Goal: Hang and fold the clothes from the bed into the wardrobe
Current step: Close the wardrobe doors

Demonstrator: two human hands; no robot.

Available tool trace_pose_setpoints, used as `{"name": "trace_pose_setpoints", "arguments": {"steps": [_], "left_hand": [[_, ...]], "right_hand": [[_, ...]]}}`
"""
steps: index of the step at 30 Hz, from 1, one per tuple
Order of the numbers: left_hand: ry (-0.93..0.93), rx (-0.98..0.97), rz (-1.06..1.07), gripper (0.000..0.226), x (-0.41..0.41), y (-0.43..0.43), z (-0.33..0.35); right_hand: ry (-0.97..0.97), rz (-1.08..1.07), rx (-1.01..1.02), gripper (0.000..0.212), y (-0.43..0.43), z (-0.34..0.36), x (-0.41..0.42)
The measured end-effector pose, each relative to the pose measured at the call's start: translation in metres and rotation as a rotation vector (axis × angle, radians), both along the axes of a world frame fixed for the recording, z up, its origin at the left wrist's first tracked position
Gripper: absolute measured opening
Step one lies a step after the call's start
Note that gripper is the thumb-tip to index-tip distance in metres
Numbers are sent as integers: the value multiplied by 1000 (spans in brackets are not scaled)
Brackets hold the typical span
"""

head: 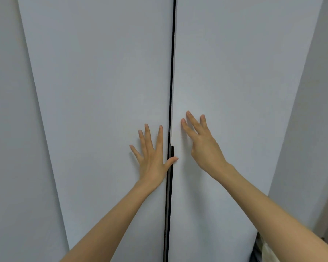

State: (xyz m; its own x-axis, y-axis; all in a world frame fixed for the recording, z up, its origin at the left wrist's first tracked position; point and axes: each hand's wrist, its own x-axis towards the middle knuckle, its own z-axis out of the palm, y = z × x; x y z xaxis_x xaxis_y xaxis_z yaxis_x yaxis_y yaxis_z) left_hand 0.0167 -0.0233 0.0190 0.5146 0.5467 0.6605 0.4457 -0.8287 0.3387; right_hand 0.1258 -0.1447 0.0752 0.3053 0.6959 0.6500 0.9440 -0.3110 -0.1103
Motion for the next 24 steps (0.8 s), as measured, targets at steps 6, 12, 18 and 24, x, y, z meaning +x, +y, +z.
{"name": "trace_pose_setpoints", "arguments": {"steps": [6,12,18,24], "left_hand": [[65,-50,37,96,18,15,-2],[42,-53,82,98,32,21,-4],[63,-71,130,97,30,14,0],[54,-151,-11,72,6,3,15]], "right_hand": [[-40,-73,-8,85,15,2,7],[-63,-141,-62,80,21,6,17],[-48,-195,-143,80,20,15,12],[79,-183,-130,60,2,21,-1]]}}
